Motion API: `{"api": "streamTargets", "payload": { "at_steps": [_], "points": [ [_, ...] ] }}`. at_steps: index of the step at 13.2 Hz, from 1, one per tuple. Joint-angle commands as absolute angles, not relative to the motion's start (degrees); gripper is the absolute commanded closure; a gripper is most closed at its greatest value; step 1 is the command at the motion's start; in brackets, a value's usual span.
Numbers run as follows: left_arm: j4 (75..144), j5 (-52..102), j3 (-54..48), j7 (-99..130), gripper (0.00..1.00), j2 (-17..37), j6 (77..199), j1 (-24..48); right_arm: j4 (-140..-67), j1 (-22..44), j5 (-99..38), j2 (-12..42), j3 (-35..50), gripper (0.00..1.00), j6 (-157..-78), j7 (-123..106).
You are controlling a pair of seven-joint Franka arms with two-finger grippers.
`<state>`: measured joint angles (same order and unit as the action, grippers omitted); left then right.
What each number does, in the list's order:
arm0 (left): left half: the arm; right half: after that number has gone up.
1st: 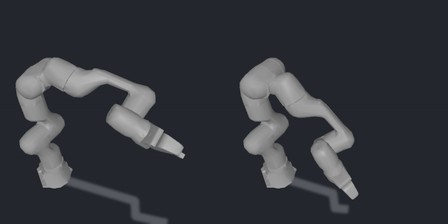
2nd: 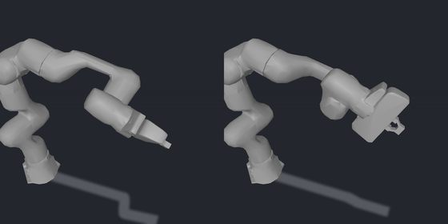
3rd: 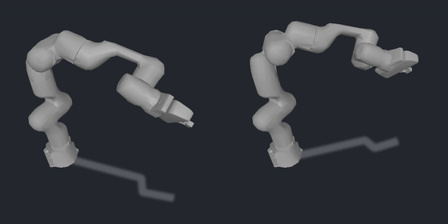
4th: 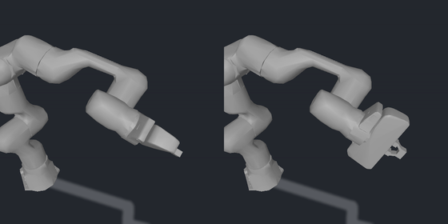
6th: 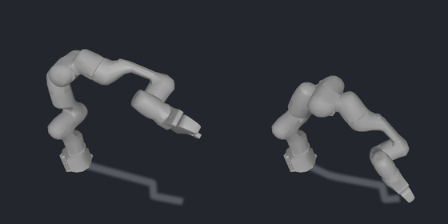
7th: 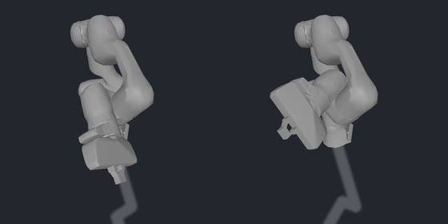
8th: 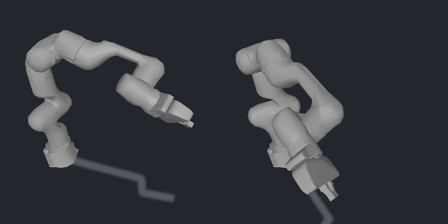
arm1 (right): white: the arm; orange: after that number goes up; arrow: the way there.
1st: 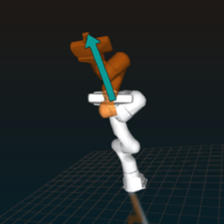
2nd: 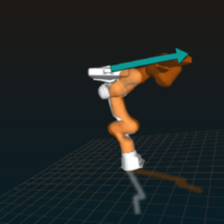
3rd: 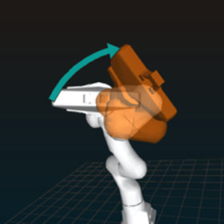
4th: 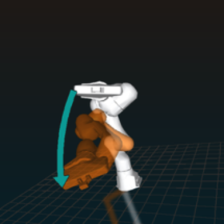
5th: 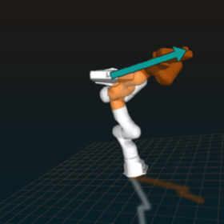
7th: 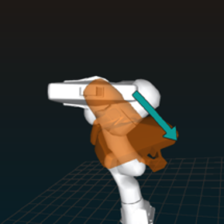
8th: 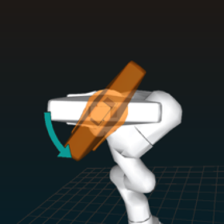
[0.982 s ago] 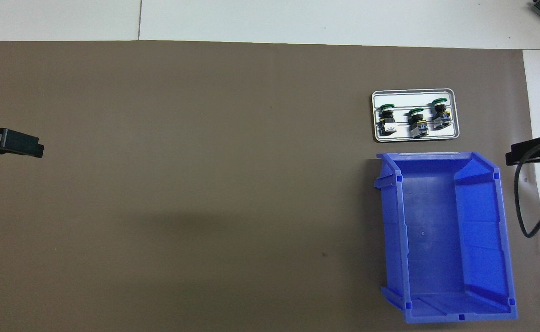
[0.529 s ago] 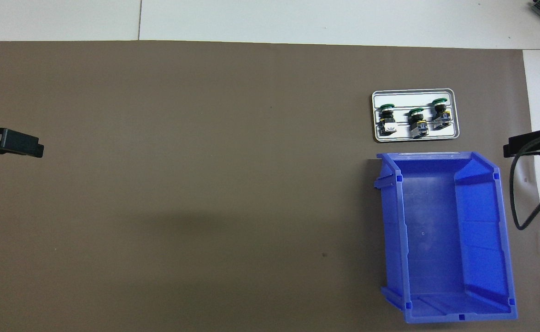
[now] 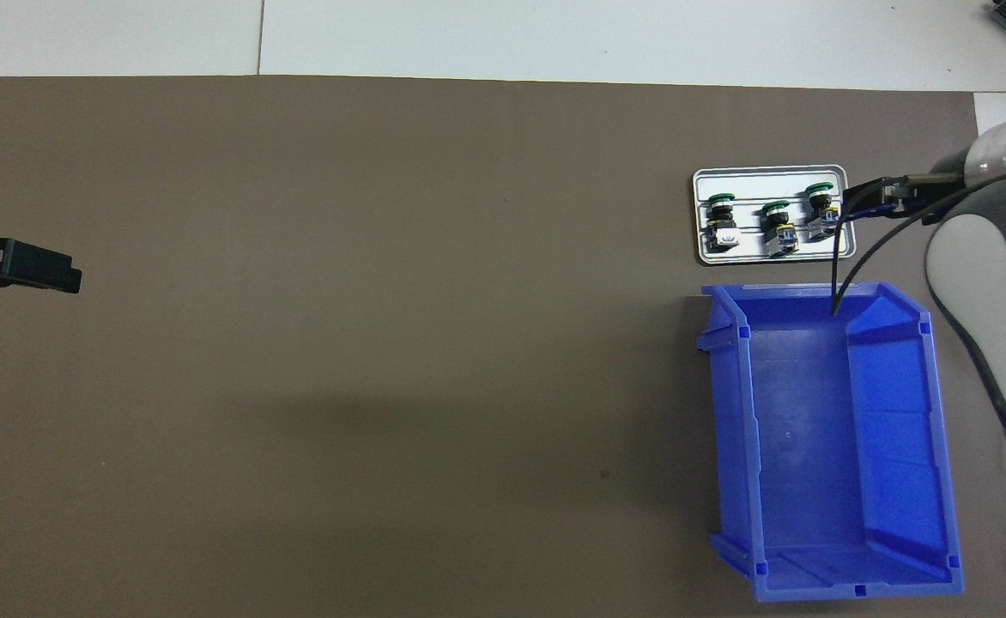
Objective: Place and press button with both arms
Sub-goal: 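Reach the right gripper into the metal tray and grasp a green-capped button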
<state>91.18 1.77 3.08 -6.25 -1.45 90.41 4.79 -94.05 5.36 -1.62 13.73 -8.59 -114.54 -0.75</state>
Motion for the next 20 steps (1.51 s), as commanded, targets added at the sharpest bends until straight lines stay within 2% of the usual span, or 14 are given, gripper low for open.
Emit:
{"api": "streamTargets", "payload": {
  "at_steps": [1, 3, 6, 11, 14, 16, 18, 19, 20],
  "points": [
    [92.81, 0.88, 2.64, -5.63, 0.0, -2.99, 90.88, 4.31, -92.02, 5.27, -3.16, 21.42, -8.26, 0.0, -121.0, -1.32],
    [92.9, 0.88, 2.64, -5.63, 0.0, -2.99, 90.88, 4.31, -94.55, 5.62, -3.69, 24.07, -8.17, 0.0, -126.36, -3.41],
    [92.81, 0.88, 2.64, -5.63, 0.0, -2.99, 90.88, 4.31, -100.97, 5.63, -3.78, 24.7, -8.09, 0.0, -132.96, -4.91],
    [92.81, 0.88, 2.64, -5.63, 0.0, -2.99, 90.88, 4.31, -102.04, 5.54, -3.95, 27.33, -8.0, 0.01, -136.49, -5.1],
    [92.81, 0.88, 2.64, -5.63, 0.0, -2.99, 90.88, 4.31, -102.04, 5.36, -4.13, 28.12, -7.91, 0.08, -138.68, -5.01],
    [92.81, 0.88, 2.64, -5.63, 0.0, -2.99, 90.88, 4.31, -102.04, 5.36, -7.8, 28.39, -7.91, 0.09, -139.39, -5.1],
    [92.9, 0.88, 2.64, -5.63, 0.0, -2.99, 90.88, 4.31, -102.04, 5.36, -8.79, 28.48, -7.91, 0.15, -139.39, -5.45],
    [92.81, 0.88, 2.64, -5.63, 0.0, -2.99, 90.88, 4.31, -101.95, 5.36, -8.79, 28.48, -7.91, 0.25, -139.39, -5.8],
    [92.81, 0.88, 2.64, -5.63, 0.0, -2.99, 90.88, 4.31, -102.04, 5.36, -8.79, 28.48, -7.91, 0.44, -139.39, -6.32]
  ]
}}
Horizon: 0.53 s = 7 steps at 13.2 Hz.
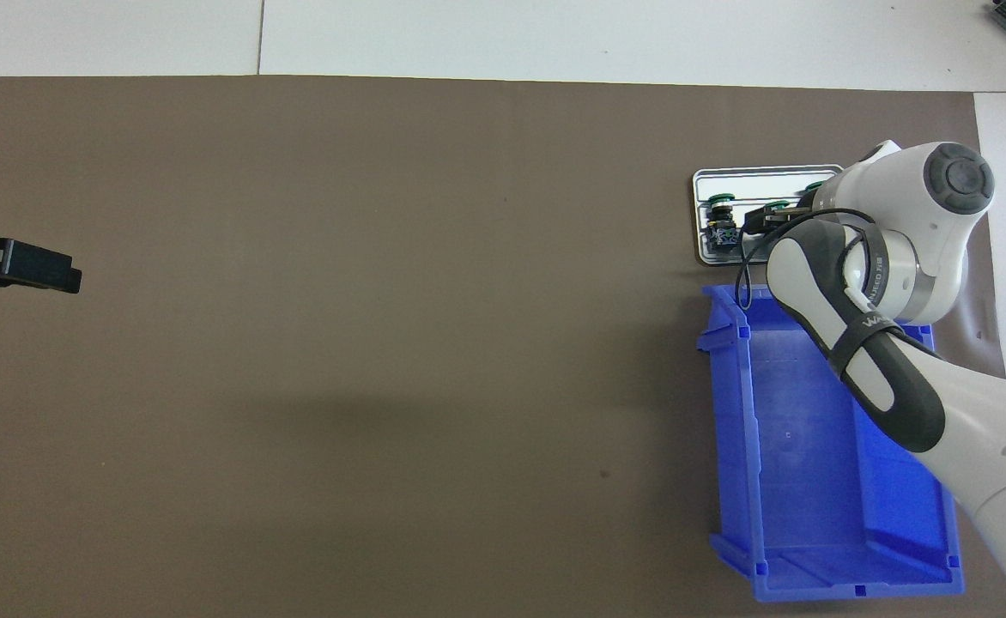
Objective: Place and press button with both arms
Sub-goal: 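Reach the right gripper into the metal tray and grasp a green-capped button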
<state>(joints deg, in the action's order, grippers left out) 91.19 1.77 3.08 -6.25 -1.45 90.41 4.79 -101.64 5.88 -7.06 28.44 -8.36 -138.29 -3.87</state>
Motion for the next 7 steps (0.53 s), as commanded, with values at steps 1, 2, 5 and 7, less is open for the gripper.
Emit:
{"api": "streamTargets", "payload": {
  "at_steps": [1, 2, 5, 7],
  "points": [
    [92.81, 0.88, 2.64, -5.63, 0.0, -2.99, 90.88, 4.31, -101.95, 5.36, -8.79, 28.48, -7.91, 0.82, -139.39, -6.85],
    [92.9, 0.88, 2.64, -5.63, 0.0, -2.99, 90.88, 4.31, -101.95, 5.27, -8.88, 28.56, -7.91, 1.0, -139.48, -6.51],
    [92.81, 0.88, 2.64, -5.63, 0.0, -2.99, 90.88, 4.31, -101.08, 4.92, -9.05, 28.48, -7.91, 1.0, -139.22, -5.72],
    [92.81, 0.88, 2.64, -5.63, 0.0, -2.99, 90.88, 4.31, -97.75, 5.54, -9.14, 28.39, -8.0, 1.0, -136.86, -1.61]
  ]
}}
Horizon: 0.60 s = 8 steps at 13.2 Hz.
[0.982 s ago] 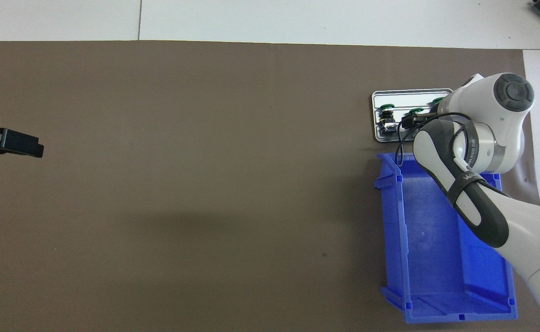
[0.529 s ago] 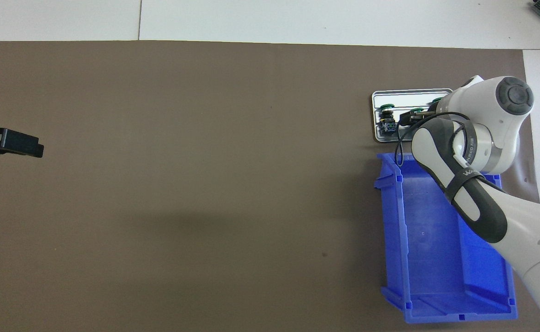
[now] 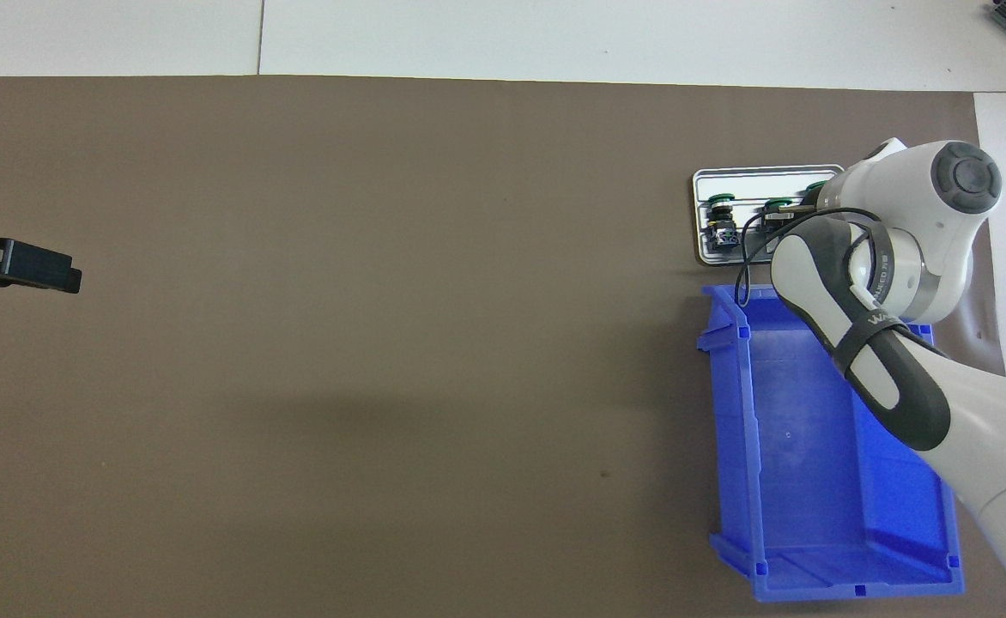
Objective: Place and press button with both arms
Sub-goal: 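Reach the right gripper into the metal tray and grasp a green-capped button, then carry the button with the right gripper to mid-table and release it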
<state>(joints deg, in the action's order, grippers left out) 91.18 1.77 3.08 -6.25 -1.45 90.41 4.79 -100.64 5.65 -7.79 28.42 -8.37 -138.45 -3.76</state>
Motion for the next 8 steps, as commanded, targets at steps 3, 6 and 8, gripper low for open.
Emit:
{"api": "streamTargets", "payload": {
  "at_steps": [3, 6, 8],
  "points": [
    [92.81, 0.88, 2.64, -5.63, 0.0, -2.99, 90.88, 4.31, -88.8, 5.8, -7.91, 28.3, -8.09, 1.0, -127.74, 6.3],
    [92.81, 0.88, 2.64, -5.63, 0.0, -2.99, 90.88, 4.31, -82.37, 8.42, -7.13, 27.69, -8.44, 1.0, -121.31, 27.96],
    [92.81, 0.88, 2.64, -5.63, 0.0, -2.99, 90.88, 4.31, -81.13, 12.63, -4.67, 27.16, -8.52, 1.0, -117.79, 42.82]
  ]
}}
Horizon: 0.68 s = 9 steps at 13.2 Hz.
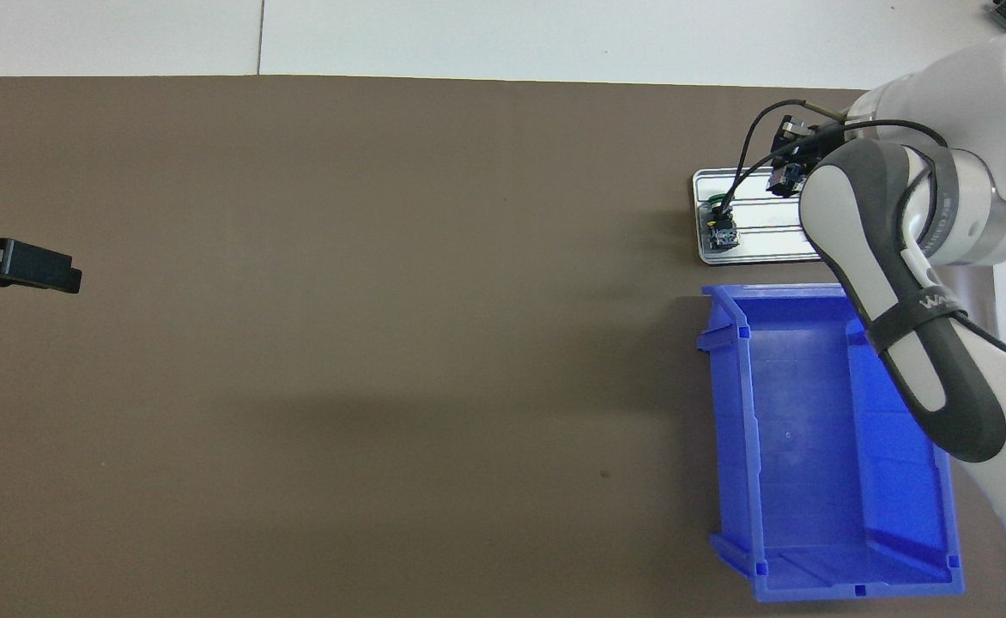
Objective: Place and press button with both arms
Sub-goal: 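Carry the button with the right gripper to mid-table and release it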
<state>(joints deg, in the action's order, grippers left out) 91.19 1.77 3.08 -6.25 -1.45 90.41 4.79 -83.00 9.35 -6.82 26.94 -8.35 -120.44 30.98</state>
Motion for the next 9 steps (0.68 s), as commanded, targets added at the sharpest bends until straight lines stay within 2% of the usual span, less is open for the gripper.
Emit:
{"api": "streamTargets", "payload": {
  "at_steps": [1, 7, 9],
  "points": [
    [92.81, 0.88, 2.64, -5.63, 0.0, -2.99, 90.88, 4.31, -80.69, 14.66, -4.48, 26.46, -8.44, 1.0, -116.73, 50.2],
    [92.81, 0.88, 2.64, -5.63, 0.0, -2.99, 90.88, 4.31, -82.7, 31.17, -3.08, 25.05, -8.09, 1.0, -115.75, 95.64],
    [92.81, 0.88, 2.64, -5.63, 0.0, -2.99, 90.88, 4.31, -86.03, 37.24, 1.82, 25.4, -8.0, 1.0, -118.46, 111.02]
  ]
}}
